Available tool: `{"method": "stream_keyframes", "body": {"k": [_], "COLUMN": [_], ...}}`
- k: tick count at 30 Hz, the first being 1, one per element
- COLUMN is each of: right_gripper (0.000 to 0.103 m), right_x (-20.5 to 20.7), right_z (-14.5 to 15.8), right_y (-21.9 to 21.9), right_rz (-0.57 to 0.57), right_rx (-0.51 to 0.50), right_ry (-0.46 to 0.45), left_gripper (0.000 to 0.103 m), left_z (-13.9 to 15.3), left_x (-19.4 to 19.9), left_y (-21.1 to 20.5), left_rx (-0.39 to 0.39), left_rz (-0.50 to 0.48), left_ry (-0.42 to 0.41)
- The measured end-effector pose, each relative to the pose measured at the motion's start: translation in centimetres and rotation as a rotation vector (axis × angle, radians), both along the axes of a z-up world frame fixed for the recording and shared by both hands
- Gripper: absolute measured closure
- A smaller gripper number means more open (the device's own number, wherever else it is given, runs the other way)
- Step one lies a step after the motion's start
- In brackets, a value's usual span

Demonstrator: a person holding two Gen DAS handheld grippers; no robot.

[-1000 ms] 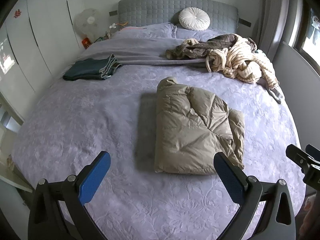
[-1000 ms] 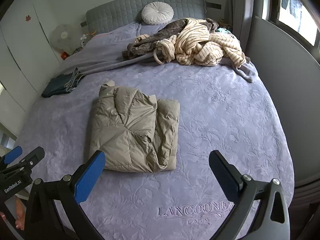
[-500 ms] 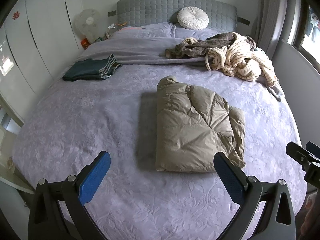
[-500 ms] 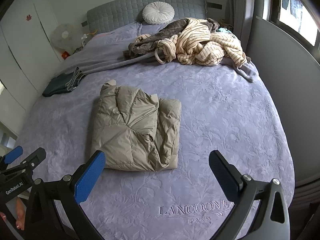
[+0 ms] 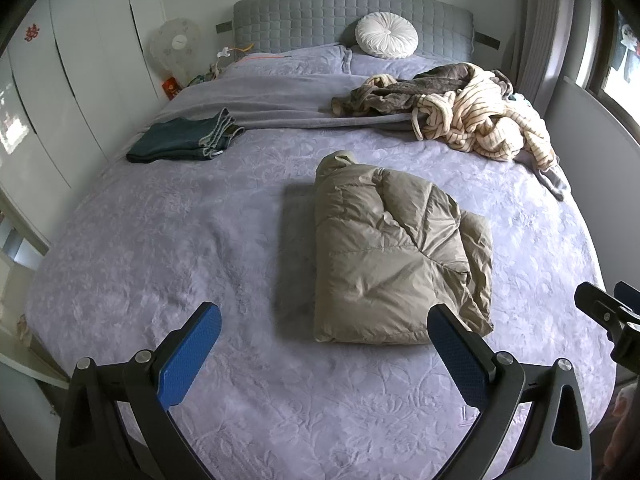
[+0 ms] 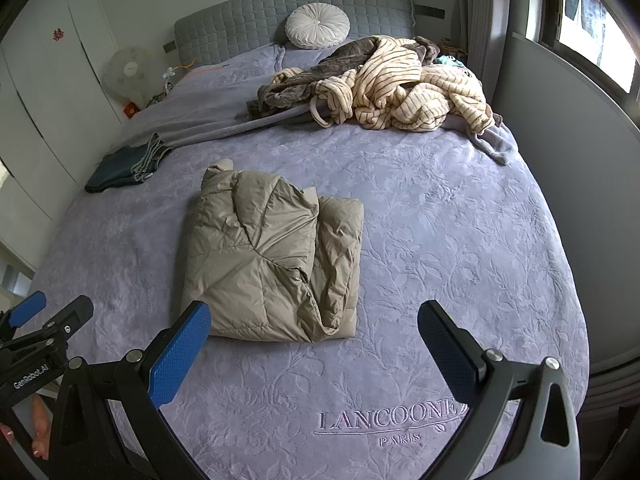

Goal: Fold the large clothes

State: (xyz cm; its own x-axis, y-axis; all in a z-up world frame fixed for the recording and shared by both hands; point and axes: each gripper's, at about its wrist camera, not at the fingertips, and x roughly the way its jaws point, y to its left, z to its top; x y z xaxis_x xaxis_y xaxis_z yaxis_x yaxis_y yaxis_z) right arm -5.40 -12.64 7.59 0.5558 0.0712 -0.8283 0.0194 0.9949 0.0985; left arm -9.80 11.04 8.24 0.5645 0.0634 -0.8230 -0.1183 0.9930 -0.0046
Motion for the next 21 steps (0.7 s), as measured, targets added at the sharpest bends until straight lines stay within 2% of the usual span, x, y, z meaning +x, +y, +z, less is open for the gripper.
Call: {"method": "stream_keyframes", "body": {"k": [21], "right_gripper": [0.000], "right_x": [-0.02], "right_z": [0.16], "right_y": [0.19], "right_rz": [0.008], "right_rx": [-0.001], "right_ry": [0.002], "left_gripper": [0.000], "left_z": [0.08], "left_x": [0.06], "left_y": [-0.03], "left_rx": [0.002], "left_rz": [-0.002], "left_ry": [0.001]}}
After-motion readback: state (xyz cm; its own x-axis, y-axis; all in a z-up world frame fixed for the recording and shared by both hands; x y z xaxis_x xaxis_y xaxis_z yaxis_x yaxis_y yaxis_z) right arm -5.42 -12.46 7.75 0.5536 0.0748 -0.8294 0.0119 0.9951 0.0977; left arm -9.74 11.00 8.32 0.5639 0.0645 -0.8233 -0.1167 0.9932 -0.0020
